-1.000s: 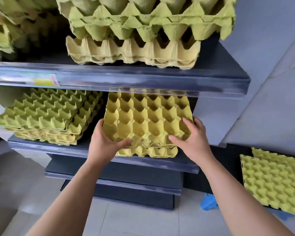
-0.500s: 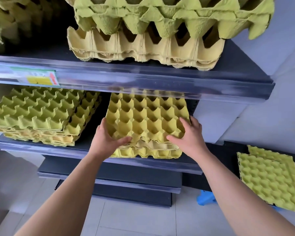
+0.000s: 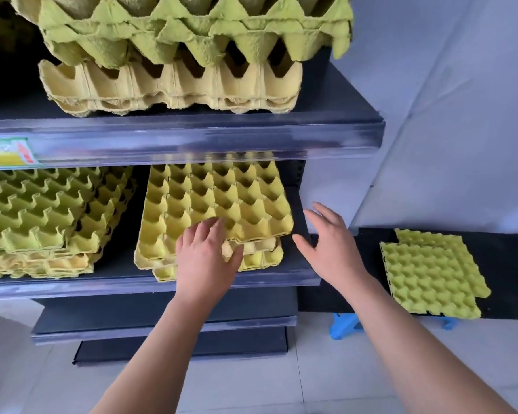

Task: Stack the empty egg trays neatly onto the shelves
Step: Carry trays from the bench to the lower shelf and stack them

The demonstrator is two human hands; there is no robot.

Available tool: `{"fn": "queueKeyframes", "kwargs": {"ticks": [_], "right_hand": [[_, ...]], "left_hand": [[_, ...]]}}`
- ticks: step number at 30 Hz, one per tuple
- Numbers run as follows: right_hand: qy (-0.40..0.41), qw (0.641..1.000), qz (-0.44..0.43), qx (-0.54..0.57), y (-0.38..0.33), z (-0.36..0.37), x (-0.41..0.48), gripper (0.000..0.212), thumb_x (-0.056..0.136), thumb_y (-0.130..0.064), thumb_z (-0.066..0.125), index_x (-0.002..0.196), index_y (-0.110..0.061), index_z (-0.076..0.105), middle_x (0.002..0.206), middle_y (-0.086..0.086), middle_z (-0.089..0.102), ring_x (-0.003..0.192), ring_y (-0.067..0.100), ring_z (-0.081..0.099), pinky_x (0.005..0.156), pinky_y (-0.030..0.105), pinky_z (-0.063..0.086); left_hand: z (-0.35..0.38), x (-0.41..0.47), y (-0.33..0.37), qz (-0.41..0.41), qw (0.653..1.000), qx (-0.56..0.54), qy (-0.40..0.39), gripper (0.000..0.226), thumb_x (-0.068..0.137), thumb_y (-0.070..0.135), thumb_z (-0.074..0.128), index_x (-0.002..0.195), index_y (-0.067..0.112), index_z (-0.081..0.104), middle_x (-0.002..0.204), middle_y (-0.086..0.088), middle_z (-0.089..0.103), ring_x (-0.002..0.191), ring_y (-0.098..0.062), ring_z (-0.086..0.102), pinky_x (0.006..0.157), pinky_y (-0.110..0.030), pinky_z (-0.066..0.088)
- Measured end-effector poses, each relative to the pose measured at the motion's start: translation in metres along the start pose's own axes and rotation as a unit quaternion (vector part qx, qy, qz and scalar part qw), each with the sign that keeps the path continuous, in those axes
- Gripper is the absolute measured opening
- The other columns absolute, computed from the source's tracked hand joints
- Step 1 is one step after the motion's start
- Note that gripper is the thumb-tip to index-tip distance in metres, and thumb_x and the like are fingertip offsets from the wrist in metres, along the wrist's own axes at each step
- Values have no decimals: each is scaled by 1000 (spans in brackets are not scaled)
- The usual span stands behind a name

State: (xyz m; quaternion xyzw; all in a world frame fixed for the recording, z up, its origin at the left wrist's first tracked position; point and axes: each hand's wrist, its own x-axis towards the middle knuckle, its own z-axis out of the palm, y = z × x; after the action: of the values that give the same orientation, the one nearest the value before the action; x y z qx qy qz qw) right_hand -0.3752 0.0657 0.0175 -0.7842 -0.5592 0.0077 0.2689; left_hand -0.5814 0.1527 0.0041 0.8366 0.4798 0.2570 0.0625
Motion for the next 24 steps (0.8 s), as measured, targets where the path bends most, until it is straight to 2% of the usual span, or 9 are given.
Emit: {"fn": "queueKeyframes", "kwargs": {"ticks": [4,7,11,14,18,21,24], "right_hand": [[23,999,36,-29,48,-26,-32,49,88,-26,66,130,-4,56,138,10,52,127,26,49,104,33,37],[34,996,67,-37,95,-45,-57,41,81,-19,72,115,1,63,120,16,63,110,34,59,93,36,46],[37,991,120,-51,171,-74,-92,46,79,-18,74,120,1,63,124,14,63,113,30,60,95,36,47],[17,986,157,-52,232,-96,-116,43,79,-17,74,115,3,64,118,17,64,109,35,61,92,41,50],[-2,978,195,-70,313,-121,-142,47,84,-23,69,125,-1,59,129,14,58,119,31,55,99,39,45],[-26,970,228,-75,368,-131,-155,53,87,-30,64,134,-8,54,138,8,52,126,25,49,102,35,42],[-43,965,251,-63,412,-135,-162,49,86,-28,65,129,-8,56,132,7,56,121,26,52,96,36,46]], "left_hand": [[25,-10,65,81,996,-14,-39,50,79,41,64,119,10,66,114,-7,68,100,-36,62,84,-47,49],[52,-17,114,122,988,-33,-84,48,77,37,72,117,11,67,112,-5,69,99,-34,64,84,-45,50],[98,-28,187,157,976,-45,-142,50,74,34,79,116,11,68,113,-5,69,102,-33,64,89,-46,49],[137,-39,245,154,969,-52,-187,54,80,37,74,126,13,63,123,-4,65,114,-30,58,100,-44,41],[190,-50,316,144,958,-61,-241,59,92,45,56,145,21,43,143,4,48,134,-21,39,111,-34,24],[228,-54,359,133,950,-66,-275,60,94,46,53,146,22,39,145,5,45,135,-20,36,111,-33,23],[262,-56,390,127,941,-59,-310,55,94,44,54,143,23,42,141,4,48,132,-21,39,108,-33,26]]}}
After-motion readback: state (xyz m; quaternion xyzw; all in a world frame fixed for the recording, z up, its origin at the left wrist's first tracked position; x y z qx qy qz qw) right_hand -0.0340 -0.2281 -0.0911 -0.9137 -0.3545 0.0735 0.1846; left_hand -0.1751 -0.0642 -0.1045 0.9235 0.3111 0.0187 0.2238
